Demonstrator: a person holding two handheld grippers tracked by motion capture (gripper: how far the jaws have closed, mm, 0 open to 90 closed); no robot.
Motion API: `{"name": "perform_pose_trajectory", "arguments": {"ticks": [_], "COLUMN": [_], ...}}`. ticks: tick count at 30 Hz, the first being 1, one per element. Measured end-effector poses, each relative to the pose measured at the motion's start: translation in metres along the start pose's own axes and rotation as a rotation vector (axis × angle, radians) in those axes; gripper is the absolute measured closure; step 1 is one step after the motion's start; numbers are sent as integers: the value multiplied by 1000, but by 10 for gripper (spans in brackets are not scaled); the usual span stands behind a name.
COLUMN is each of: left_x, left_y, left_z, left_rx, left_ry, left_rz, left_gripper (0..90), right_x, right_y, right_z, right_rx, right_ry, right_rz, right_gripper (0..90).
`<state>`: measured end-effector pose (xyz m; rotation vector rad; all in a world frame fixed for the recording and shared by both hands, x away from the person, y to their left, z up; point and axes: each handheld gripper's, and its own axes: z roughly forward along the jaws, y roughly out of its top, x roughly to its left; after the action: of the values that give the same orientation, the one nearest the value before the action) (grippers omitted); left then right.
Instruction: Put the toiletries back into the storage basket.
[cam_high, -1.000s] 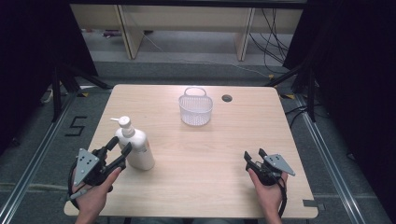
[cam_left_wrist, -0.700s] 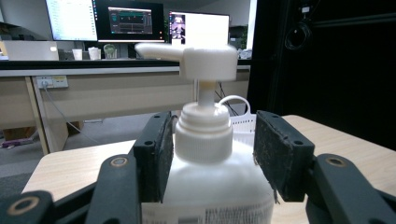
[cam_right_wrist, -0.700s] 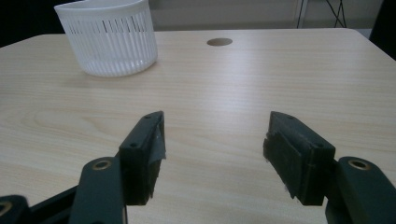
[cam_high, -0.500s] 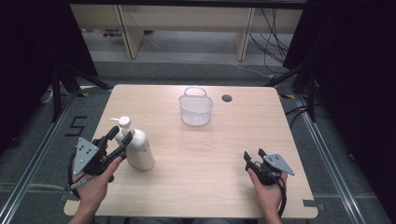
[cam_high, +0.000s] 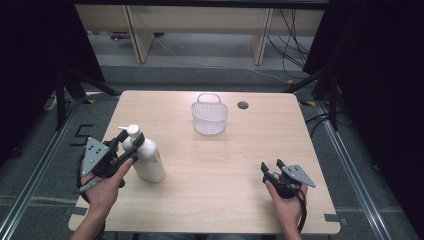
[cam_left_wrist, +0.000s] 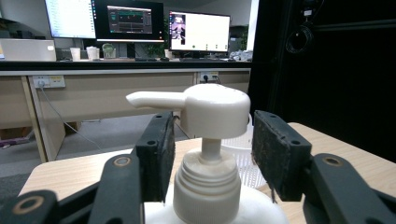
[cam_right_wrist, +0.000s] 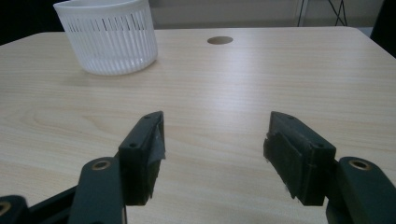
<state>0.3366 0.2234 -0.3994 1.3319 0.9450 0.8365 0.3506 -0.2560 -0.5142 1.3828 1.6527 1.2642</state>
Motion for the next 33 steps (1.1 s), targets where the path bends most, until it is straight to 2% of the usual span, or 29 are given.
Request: {"name": "perform_pose_trajectory", "arguments": {"ticks": [2,5,11,12,13,14,15,16,19,27,28,29,33], "left_x": [1,1,2,2,1,1,1,1,0,-1,-1,-2,-1], "left_y": [1,3,5,5,5,5,5,5,6,9,9,9,12], "left_z": [1,2,5,5,6,6,6,6,6,6,7,7,8], "left_rx": [0,3,13,13,12,12,12,12,22,42,43,44,41], "left_ry": [-6,-9,-8,-7,-4,-4,-2,-1,3,-17,-20,-23,-33], "left_rz": [-3,-12,-19,-18,-20,-20,-20,-19,-6,-13,-13,-14,-26], "left_gripper": [512,524,554,566,573,576,576,579,587,590,591,591,592], "right_x": [0,0,-1,-1,3,3,0,0,1,0,2,1,1], "right_y": [1,0,0,0,0,0,0,0,0,0,0,1,1], "right_z": [-1,0,0,0,-1,-1,0,0,0,1,0,0,-1], "right_rx": [21,6,4,5,17,17,13,8,9,13,20,10,24], "right_ry": [-8,10,11,10,-3,-3,-4,7,9,7,4,-1,-8], "right_rz": [-12,-11,-13,-10,18,18,-17,-20,-14,-24,-5,-27,-29], "right_gripper": [380,378,377,377,377,377,377,377,377,377,378,378,377]}}
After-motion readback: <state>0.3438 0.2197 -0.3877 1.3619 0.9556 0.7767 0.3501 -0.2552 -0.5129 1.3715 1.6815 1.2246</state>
